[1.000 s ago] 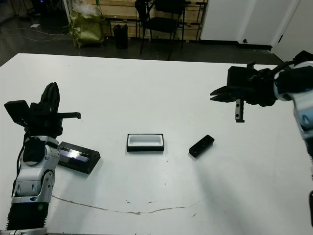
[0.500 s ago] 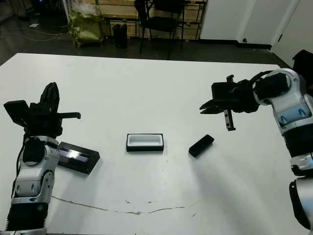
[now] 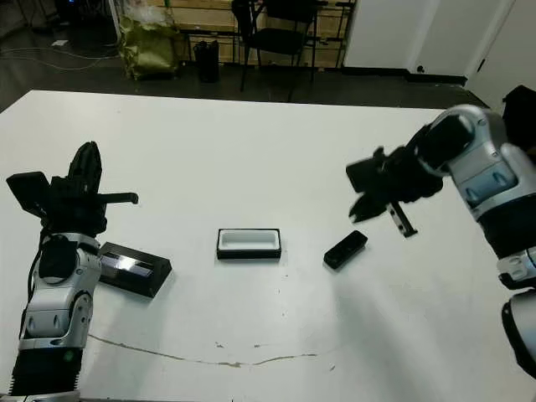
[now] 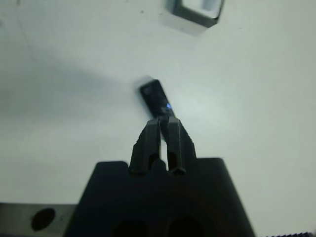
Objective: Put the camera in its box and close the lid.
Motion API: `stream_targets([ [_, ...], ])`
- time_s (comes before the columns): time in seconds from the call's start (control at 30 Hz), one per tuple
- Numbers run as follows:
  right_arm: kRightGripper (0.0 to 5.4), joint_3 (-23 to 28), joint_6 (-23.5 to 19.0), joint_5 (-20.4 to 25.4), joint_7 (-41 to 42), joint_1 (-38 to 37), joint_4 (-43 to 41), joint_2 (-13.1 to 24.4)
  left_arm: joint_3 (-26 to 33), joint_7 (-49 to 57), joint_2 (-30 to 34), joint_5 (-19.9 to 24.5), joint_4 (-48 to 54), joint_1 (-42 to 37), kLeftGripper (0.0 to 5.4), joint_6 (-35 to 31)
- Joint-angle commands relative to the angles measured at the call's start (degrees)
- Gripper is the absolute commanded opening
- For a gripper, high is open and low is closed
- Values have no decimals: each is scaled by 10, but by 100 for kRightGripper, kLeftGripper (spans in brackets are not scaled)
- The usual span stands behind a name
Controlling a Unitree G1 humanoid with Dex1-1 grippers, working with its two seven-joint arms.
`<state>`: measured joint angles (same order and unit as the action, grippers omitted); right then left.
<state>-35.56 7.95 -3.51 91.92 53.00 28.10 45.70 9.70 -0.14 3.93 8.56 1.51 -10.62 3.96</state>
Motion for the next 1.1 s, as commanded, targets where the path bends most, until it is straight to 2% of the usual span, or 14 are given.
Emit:
stream_targets([
  [0.03,0,-34,-21,60,6,4,7,11,-3,8,-5,-4,5,11,1,-20],
  [0.07,0,-44,-29,88,6,6,-2,16,-4,10,-6,-5,8,12,1,-22],
  [0.13,0,-57,-51,105,6,13,-50,35,-6,12,-5,-8,10,13,1,-22],
  [0.3,0,-73,-83,72,6,7,-135,52,-9,16,-8,-10,16,16,1,-26],
  [0.43,0,-61,-81,53,6,-13,-140,42,-10,19,-10,-13,21,17,1,-33],
  [0.53,0,-74,-138,47,6,-4,-173,48,-11,17,-11,-10,20,17,1,-30],
  [0.6,0,-79,-156,44,6,-2,-190,51,-12,20,-12,-13,22,17,1,-33],
  [0.63,0,-76,-153,43,6,-5,-194,52,-12,22,-13,-14,24,17,1,-36],
  [0.7,0,-57,-107,39,6,-22,-188,50,-11,22,-14,-13,25,17,1,-37],
  [0.77,0,-45,-86,28,6,-34,-186,49,-11,19,-13,-15,22,18,1,-32],
  [0.9,0,-45,-139,9,6,-38,-193,47,-10,19,-14,-11,26,18,1,-40],
  [1.1,0,-18,-49,-27,-13,-68,-152,25,-9,18,-14,-11,24,17,1,-37],
])
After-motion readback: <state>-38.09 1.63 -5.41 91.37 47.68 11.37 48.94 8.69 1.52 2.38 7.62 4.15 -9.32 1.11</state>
